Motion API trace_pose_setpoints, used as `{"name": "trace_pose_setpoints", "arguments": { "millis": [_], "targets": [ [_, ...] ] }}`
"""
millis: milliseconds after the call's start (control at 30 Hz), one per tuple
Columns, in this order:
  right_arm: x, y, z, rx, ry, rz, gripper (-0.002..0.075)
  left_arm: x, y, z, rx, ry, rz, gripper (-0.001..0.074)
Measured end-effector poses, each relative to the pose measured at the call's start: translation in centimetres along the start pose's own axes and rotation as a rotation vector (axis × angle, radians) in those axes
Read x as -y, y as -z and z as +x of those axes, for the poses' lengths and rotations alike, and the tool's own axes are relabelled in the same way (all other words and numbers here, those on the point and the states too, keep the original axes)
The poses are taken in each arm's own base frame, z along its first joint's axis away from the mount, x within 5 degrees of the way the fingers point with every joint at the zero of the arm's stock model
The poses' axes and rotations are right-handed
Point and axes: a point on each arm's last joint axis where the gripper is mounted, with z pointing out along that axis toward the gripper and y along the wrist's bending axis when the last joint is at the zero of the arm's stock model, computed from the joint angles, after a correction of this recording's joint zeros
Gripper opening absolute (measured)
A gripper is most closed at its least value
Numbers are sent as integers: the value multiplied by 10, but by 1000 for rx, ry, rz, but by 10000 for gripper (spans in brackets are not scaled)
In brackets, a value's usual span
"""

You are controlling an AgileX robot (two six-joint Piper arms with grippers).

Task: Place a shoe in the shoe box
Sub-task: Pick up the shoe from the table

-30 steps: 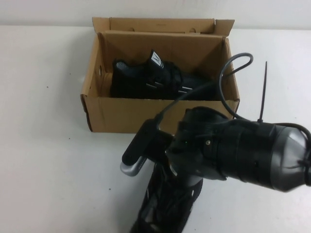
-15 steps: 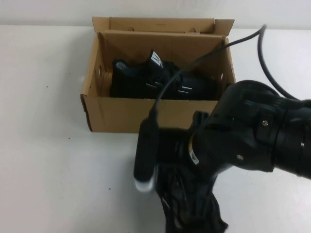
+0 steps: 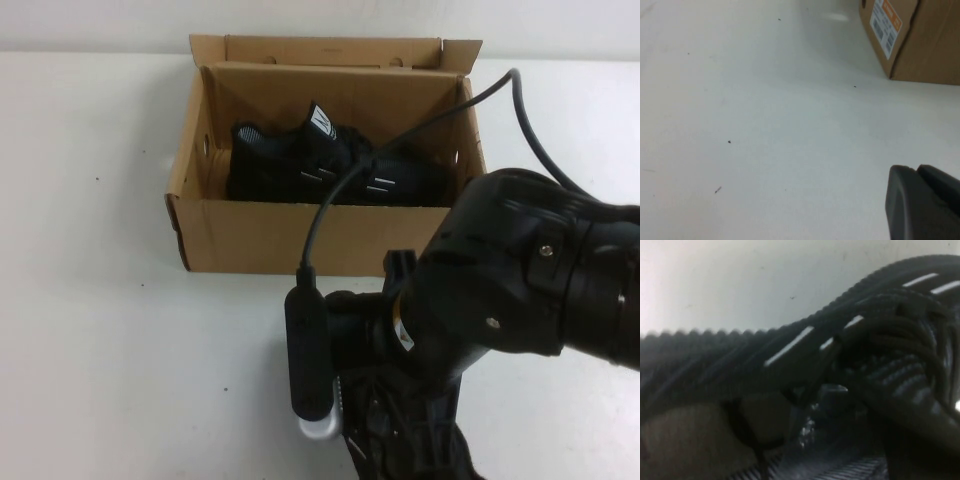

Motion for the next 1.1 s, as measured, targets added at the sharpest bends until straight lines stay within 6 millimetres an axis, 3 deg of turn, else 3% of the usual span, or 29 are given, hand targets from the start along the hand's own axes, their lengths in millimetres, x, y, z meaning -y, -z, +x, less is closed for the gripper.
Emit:
{"name": "trace_pose_setpoints", "arguments": {
  "millis": [567, 867, 1100],
  "targets": [
    [1, -10, -2, -25, -17, -6, 2, 0, 0, 0, 0, 0, 0, -4],
    [6, -11, -9, 48, -10, 49, 2, 0, 0, 0, 0, 0, 0, -4],
    [11, -10, -14, 98, 113, 104, 2, 0, 0, 0, 0, 0, 0, -4]
  ]
}}
